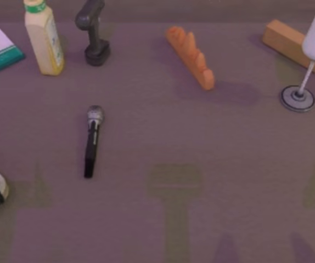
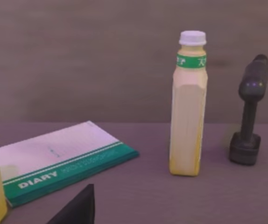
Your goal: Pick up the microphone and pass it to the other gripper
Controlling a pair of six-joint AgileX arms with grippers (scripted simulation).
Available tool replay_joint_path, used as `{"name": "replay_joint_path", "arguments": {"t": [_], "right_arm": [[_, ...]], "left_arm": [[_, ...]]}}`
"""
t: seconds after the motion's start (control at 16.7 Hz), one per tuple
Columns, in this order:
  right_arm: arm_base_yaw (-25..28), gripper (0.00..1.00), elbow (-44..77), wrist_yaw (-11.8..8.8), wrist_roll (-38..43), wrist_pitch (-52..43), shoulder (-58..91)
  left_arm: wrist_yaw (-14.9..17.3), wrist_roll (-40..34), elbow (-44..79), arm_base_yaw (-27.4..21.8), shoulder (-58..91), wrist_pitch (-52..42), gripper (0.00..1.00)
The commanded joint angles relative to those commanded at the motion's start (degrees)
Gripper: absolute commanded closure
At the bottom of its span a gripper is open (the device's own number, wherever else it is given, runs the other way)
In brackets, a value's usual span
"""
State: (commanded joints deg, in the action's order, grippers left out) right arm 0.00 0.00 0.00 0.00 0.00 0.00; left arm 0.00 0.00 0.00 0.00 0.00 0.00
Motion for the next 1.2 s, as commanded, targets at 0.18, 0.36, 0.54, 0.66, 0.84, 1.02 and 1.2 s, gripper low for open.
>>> {"name": "replay_joint_path", "arguments": {"t": [0.18, 0.36, 0.54, 0.66, 0.84, 1.02, 1.2], "right_arm": [[0.0, 0.0, 0.0, 0.0, 0.0, 0.0, 0.0], [0.0, 0.0, 0.0, 0.0, 0.0, 0.0, 0.0], [0.0, 0.0, 0.0, 0.0, 0.0, 0.0, 0.0], [0.0, 0.0, 0.0, 0.0, 0.0, 0.0, 0.0], [0.0, 0.0, 0.0, 0.0, 0.0, 0.0, 0.0], [0.0, 0.0, 0.0, 0.0, 0.0, 0.0, 0.0], [0.0, 0.0, 0.0, 0.0, 0.0, 0.0, 0.0]], "left_arm": [[0.02, -0.14, 0.57, -0.18, 0.57, -0.41, 0.0], [0.02, -1.4, 5.84, -1.59, 5.96, -3.84, 0.0], [-0.15, -3.64, 15.42, -3.93, 16.9, -10.02, 0.0], [-0.34, -5.46, 23.21, -5.82, 27.26, -15.22, 0.0], [-0.63, -8.42, 35.91, -9.0, 46.09, -24.07, 0.0], [-0.87, -11.44, 48.72, -12.34, 65.43, -33.34, 0.0], [-1.03, -14.29, 60.79, -15.52, 82.45, -41.97, 0.0]]}}
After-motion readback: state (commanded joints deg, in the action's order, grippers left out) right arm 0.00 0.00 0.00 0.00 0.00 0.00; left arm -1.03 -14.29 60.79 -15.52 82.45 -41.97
